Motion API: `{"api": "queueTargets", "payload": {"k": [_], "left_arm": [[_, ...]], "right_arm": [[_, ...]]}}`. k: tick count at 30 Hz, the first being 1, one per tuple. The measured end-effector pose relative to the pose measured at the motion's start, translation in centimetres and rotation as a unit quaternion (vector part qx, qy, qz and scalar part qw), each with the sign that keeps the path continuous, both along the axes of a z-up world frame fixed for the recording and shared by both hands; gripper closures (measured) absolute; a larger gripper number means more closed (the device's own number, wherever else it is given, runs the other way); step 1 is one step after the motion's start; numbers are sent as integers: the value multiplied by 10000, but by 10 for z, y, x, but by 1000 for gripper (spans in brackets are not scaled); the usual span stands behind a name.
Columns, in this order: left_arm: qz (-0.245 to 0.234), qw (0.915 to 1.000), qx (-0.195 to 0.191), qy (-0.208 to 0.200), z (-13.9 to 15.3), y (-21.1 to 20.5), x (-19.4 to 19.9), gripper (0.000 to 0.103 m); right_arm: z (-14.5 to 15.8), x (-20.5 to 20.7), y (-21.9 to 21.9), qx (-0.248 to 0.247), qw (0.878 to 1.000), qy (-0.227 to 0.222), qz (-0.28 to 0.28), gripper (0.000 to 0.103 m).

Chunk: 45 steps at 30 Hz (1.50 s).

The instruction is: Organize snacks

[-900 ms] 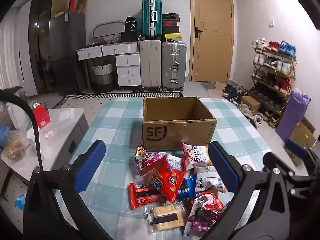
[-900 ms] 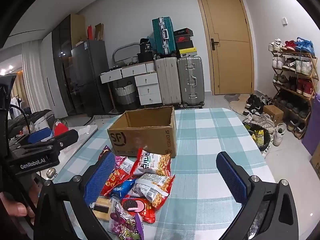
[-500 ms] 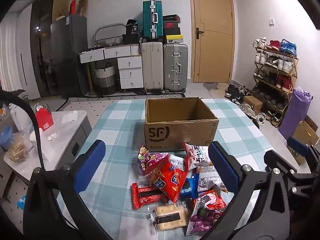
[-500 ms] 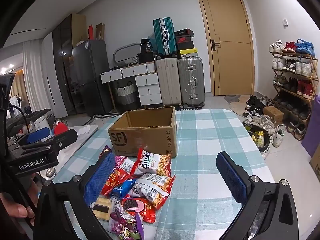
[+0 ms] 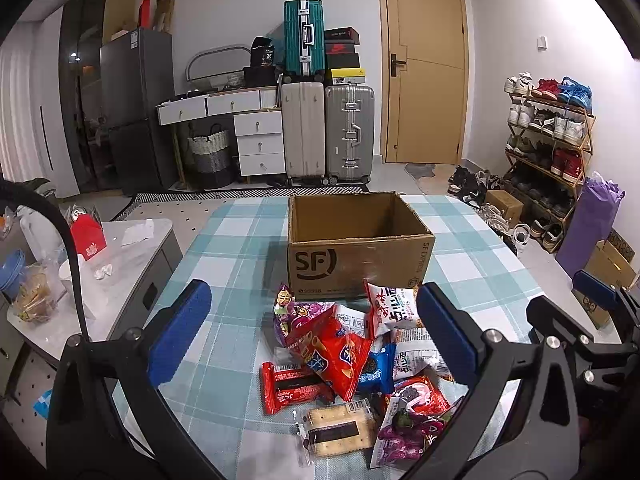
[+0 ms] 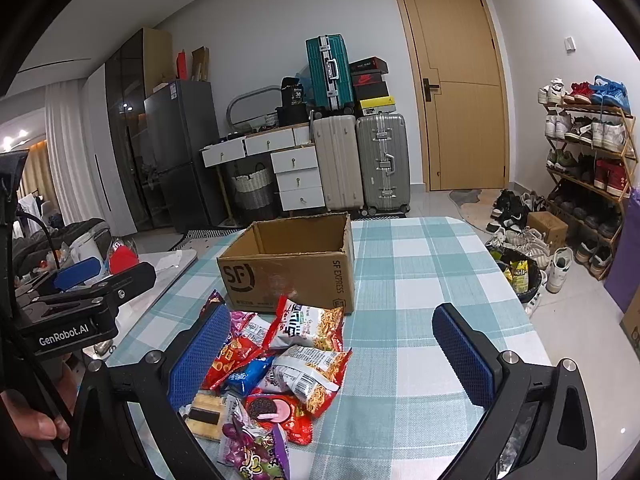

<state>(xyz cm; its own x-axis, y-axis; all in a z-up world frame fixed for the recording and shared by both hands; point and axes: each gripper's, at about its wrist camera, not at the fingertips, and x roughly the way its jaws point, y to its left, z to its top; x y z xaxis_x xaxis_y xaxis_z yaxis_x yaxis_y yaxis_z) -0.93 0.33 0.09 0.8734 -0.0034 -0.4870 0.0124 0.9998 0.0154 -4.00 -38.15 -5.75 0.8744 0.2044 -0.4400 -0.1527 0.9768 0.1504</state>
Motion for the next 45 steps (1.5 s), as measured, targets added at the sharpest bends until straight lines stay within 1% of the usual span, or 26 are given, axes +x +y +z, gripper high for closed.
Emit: {"api": "queueTargets", "payload": {"k": [16, 24, 32, 45], "left_arm": [[-39, 10000, 14, -7, -2, -3, 0, 0], [-64, 10000, 18, -7, -2, -3, -1, 0], [-68, 10000, 4, 46, -1, -3, -1, 0], [-57, 9999, 48, 72, -1, -4, -2, 0]], "right_arm": [[-2, -1, -1, -43, 10000, -30, -8, 0], [4, -5, -1, -108, 9999, -39, -48, 0], [5, -5, 3, -291, 9995, -86, -109, 0], [2, -5, 0, -175, 9998, -18, -113, 0]]}}
